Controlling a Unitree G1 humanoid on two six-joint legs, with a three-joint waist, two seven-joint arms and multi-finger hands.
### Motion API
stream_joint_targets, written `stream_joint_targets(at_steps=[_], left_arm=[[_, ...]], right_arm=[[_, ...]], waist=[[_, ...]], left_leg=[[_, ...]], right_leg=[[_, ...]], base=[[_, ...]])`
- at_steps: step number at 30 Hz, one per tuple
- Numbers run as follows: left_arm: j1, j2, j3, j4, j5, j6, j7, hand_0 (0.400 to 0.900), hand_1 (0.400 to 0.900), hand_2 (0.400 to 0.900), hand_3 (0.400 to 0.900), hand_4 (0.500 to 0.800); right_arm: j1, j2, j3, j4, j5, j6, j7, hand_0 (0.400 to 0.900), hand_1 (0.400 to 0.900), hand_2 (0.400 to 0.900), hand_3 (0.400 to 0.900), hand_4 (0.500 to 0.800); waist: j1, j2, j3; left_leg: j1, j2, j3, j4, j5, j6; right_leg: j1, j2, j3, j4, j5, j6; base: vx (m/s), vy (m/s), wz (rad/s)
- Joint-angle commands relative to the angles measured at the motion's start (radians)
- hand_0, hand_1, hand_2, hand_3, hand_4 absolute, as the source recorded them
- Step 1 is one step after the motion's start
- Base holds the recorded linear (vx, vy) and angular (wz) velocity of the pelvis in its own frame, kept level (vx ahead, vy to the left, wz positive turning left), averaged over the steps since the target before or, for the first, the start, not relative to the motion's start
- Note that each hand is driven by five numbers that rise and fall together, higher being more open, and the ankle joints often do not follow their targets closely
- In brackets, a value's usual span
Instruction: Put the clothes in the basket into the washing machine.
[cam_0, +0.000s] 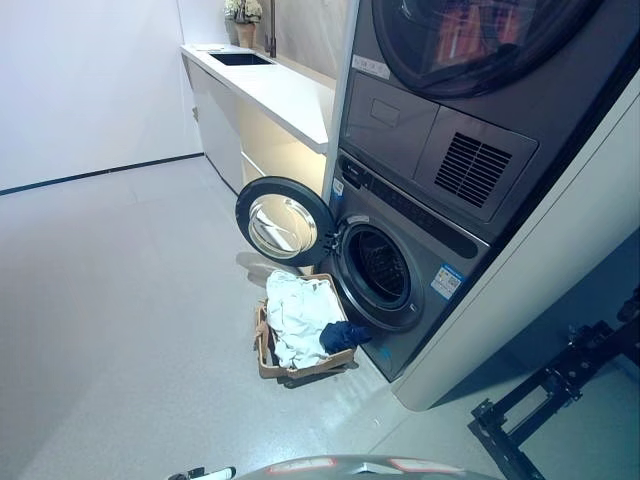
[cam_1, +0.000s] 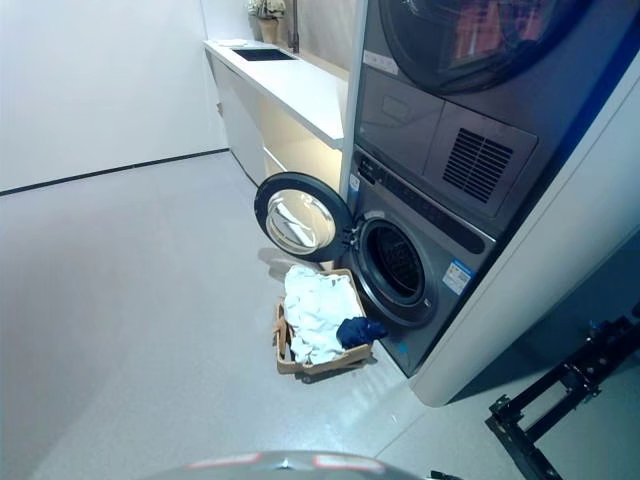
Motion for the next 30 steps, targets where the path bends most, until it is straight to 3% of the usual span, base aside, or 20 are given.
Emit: stream_joint_targets(at_steps=[1, 4, 8, 12, 15, 20, 25, 28, 30], left_arm=[[-0.095, -0.045, 0.001, 0.01, -0.015, -0.039, 0.016, 0.9, 0.9, 0.9, 0.9, 0.8], [-0.119, -0.035, 0.004, -0.002, -0.038, -0.045, 0.021, 0.9, 0.9, 0.9, 0.9, 0.8], [-0.12, -0.036, 0.019, -0.02, -0.08, -0.053, 0.022, 0.9, 0.9, 0.9, 0.9, 0.8], [-0.125, -0.038, 0.024, -0.046, -0.141, -0.064, 0.02, 0.9, 0.9, 0.9, 0.9, 0.8], [-0.126, -0.045, 0.025, -0.065, -0.188, -0.073, 0.024, 0.9, 0.9, 0.9, 0.9, 0.8], [-0.125, -0.059, 0.025, -0.066, -0.214, -0.079, 0.036, 0.9, 0.9, 0.9, 0.9, 0.8], [-0.103, -0.072, 0.014, -0.056, -0.201, -0.082, 0.046, 0.9, 0.9, 0.9, 0.9, 0.8], [-0.088, -0.069, 0.015, -0.039, -0.183, -0.08, 0.048, 0.9, 0.9, 0.9, 0.9, 0.8], [-0.086, -0.058, 0.02, -0.031, -0.171, -0.076, 0.046, 0.9, 0.9, 0.9, 0.9, 0.8]], right_arm=[[-0.139, -0.071, 0.007, -0.018, -0.002, -0.04, -0.013, 0.9, 0.9, 0.9, 0.9, 0.8], [-0.167, -0.08, 0.014, -0.032, 0.011, -0.042, -0.015, 0.9, 0.9, 0.9, 0.9, 0.8], [-0.164, -0.093, 0.012, -0.052, 0.026, -0.052, -0.014, 0.9, 0.9, 0.9, 0.9, 0.8], [-0.162, -0.112, 0.005, -0.083, 0.042, -0.06, -0.018, 0.9, 0.9, 0.9, 0.9, 0.8], [-0.179, -0.129, 0.007, -0.108, 0.054, -0.064, -0.024, 0.9, 0.9, 0.9, 0.9, 0.8], [-0.22, -0.143, 0.018, -0.117, 0.065, -0.071, -0.034, 0.9, 0.9, 0.9, 0.9, 0.8], [-0.221, -0.145, 0.032, -0.129, 0.053, -0.085, -0.044, 0.9, 0.9, 0.9, 0.9, 0.8], [-0.207, -0.129, 0.031, -0.125, 0.043, -0.088, -0.043, 0.9, 0.9, 0.9, 0.9, 0.8], [-0.199, -0.116, 0.033, -0.119, 0.039, -0.083, -0.037, 0.9, 0.9, 0.9, 0.9, 0.8]], waist=[[-0.009, 0.101, 0.13], [-0.01, 0.099, 0.161], [0.001, 0.084, 0.202], [0.017, 0.08, 0.267], [0.015, 0.088, 0.308], [0.016, 0.11, 0.309], [0.026, 0.135, 0.286], [0.037, 0.109, 0.255], [0.043, 0.087, 0.233]], left_leg=[[0.025, -0.018, 0.031, 0.006, -0.133, 0.026], [-0.064, -0.013, 0.037, 0.108, -0.151, 0.028], [-0.172, -0.012, 0.041, 0.351, -0.178, 0.002], [-0.339, 0.008, -0.015, 0.703, -0.059, -0.024], [-0.441, 0.017, -0.017, 0.832, -0.016, -0.027], [-0.515, -0.022, 0.003, 0.656, -0.059, -0.026], [-0.452, -0.022, -0.021, 0.134, 0.07, -0.052], [-0.432, -0.019, -0.017, 0.122, 0.102, -0.05], [-0.439, -0.034, -0.012, 0.176, 0.075, -0.022]], right_leg=[[0.033, 0.044, 0.012, 0.105, -0.201, 0.036], [-0.061, 0.045, 0.024, 0.201, -0.231, 0.022], [-0.053, 0.045, 0.032, 0.21, -0.252, -0.001], [-0.025, 0.061, 0.022, 0.224, -0.274, -0.043], [-0.031, 0.067, 0.018, 0.246, -0.292, -0.063], [-0.037, 0.067, 0.021, 0.255, -0.326, -0.047], [0.058, 0.085, 0.026, 0.198, -0.359, -0.023], [0.132, 0.065, 0.05, 0.164, -0.366, 0.002], [0.137, 0.038, 0.06, 0.176, -0.367, 0.014]], base=[[-0.1, -0.071, -0.09], [-0.1, -0.12, -0.1], [0.02, -0.216, -0.02], [0.03, -0.264, 0.1], [0.03, -0.159, 0.06], [0.16, -0.006, -0.08], [0.38, 0.125, -0.16], [0.51, 0.224, -0.25], [0.5, 0.285, -0.21]])
